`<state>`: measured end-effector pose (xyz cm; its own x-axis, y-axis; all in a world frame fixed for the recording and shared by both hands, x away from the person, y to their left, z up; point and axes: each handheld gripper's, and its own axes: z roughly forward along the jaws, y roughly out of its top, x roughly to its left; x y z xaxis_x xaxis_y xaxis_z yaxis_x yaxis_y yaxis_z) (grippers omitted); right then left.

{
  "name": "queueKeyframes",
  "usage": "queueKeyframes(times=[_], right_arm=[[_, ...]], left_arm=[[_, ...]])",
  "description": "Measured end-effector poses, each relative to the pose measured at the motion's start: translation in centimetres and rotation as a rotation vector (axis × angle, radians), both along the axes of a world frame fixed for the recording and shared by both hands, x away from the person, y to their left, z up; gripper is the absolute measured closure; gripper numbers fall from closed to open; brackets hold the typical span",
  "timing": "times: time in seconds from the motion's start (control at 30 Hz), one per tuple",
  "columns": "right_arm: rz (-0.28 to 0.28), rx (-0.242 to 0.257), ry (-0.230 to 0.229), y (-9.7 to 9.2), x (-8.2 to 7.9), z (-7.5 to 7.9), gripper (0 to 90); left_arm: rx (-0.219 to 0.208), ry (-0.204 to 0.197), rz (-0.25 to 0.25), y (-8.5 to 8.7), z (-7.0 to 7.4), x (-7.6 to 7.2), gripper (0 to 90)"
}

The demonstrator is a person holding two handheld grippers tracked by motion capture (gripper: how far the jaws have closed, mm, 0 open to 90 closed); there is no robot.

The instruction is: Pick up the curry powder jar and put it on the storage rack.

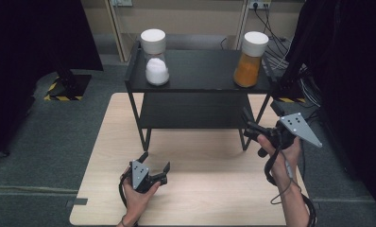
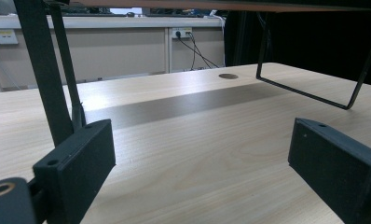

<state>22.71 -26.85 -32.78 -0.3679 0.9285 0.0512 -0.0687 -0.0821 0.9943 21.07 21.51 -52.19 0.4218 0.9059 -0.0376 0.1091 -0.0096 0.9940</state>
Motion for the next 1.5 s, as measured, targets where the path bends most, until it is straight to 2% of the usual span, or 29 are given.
queueKeyframes(times=[0.67, 1.5], right_arm=[[0.012, -0.001, 0.023, -0.5, -0.6, -2.3, 0.9], [0.015, -0.008, 0.039, -0.7, -1.2, -4.0, 1.0]], left_arm=[[0.000, 0.000, -0.002, 0.0, 0.0, 0.0, 6.5], [0.001, -0.002, -0.001, 0.0, 0.0, 0.0, 6.4]])
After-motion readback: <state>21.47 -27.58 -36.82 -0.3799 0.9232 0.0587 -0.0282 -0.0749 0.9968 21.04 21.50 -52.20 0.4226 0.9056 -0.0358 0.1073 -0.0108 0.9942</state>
